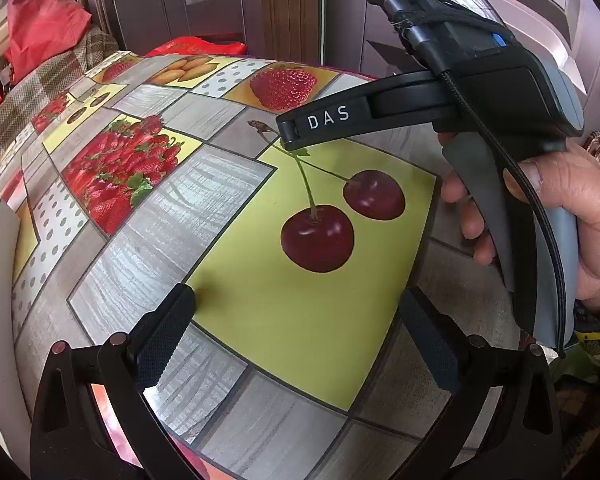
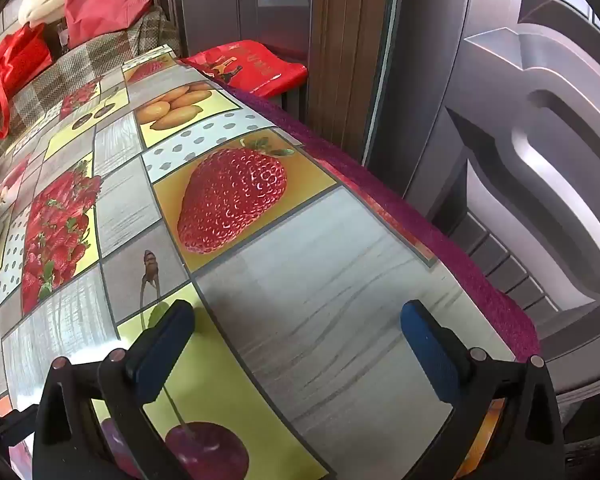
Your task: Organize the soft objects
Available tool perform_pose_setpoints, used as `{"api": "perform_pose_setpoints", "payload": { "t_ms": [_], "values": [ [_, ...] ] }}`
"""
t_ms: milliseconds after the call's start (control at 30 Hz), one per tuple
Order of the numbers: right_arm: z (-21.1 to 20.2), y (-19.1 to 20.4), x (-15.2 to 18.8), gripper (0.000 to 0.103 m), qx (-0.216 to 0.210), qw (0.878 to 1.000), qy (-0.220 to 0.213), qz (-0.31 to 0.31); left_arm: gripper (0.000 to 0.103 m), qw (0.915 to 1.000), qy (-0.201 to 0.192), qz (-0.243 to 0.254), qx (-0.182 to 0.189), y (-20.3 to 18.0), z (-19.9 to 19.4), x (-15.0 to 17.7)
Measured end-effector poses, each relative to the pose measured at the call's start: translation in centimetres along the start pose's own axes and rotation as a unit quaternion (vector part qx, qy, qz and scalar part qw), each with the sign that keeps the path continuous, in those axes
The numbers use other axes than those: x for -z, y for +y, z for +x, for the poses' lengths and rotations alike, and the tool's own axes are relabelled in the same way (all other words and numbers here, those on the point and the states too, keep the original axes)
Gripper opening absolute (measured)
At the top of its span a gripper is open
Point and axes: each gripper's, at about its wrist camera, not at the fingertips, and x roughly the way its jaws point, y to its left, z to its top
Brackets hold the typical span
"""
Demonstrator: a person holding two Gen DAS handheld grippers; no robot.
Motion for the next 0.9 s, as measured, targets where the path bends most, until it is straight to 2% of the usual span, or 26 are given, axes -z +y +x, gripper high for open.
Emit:
{"api": "perform_pose_setpoints", "payload": {
  "t_ms": [900],
  "values": [
    [0.03, -0.01, -0.01, 0.103, 0.000, 1.000, 0.004, 0.000, 0.102, 1.0000, 0.000, 0.001, -0.001, -0.01, 0.00, 0.00]
  ]
}}
